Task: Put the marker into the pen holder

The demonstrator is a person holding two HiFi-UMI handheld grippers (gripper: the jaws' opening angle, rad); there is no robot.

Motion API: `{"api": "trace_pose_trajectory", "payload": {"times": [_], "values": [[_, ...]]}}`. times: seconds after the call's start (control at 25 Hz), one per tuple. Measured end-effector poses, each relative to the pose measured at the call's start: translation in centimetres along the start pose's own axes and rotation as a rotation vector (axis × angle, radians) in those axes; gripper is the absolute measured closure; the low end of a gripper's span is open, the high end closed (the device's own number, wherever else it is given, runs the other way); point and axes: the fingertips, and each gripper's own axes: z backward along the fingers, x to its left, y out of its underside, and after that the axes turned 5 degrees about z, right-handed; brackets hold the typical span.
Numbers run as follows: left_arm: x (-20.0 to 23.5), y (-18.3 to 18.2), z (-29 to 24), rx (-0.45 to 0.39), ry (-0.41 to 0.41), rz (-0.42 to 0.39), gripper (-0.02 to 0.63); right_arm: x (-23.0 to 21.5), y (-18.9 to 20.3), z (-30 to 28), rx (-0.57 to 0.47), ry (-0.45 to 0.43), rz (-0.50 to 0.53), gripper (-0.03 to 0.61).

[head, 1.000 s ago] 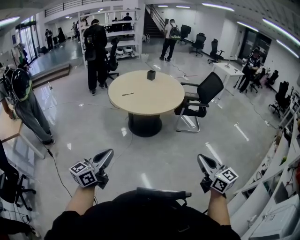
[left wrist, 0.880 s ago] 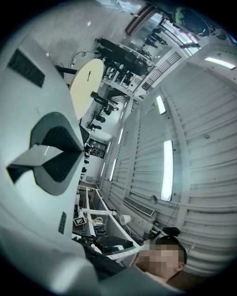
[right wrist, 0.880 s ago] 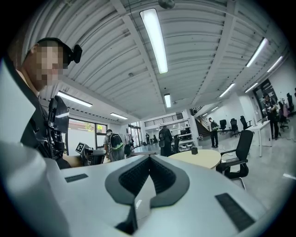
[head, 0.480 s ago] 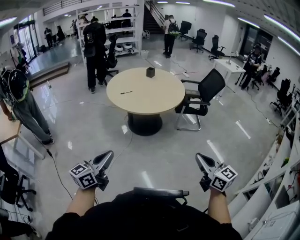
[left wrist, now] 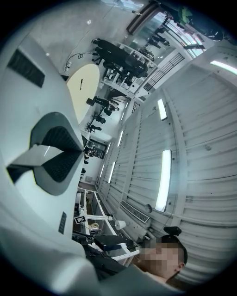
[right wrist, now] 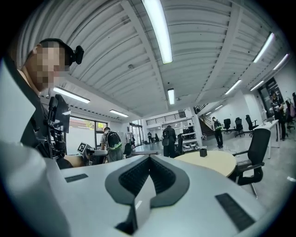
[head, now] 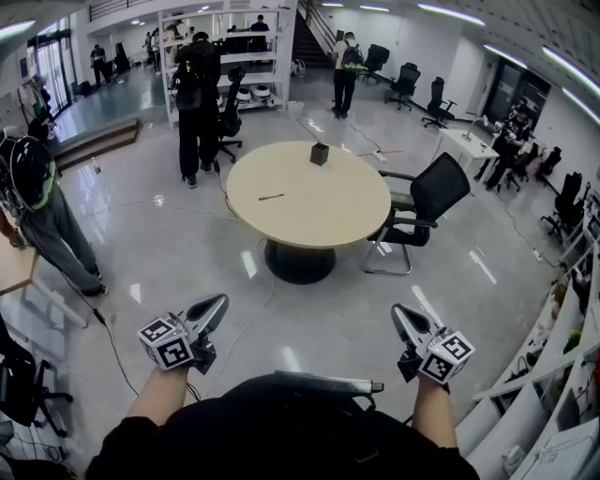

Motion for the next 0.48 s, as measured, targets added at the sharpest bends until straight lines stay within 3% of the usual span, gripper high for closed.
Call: {"api": "trace_pose_trajectory", "payload": {"times": [0.24,0.48], "values": [[7.6,-3.9,-0.1,0.032,0.036,-0.009,0.618,0.4,-0.1,-7.4,0.001,0.046,0.004,0.575],[12.8,-5.5,-2.0,0.04,0.044,0.021,0.618,-0.8,0.5,-12.7,0.045,0.046,0.0,0.575]]}}
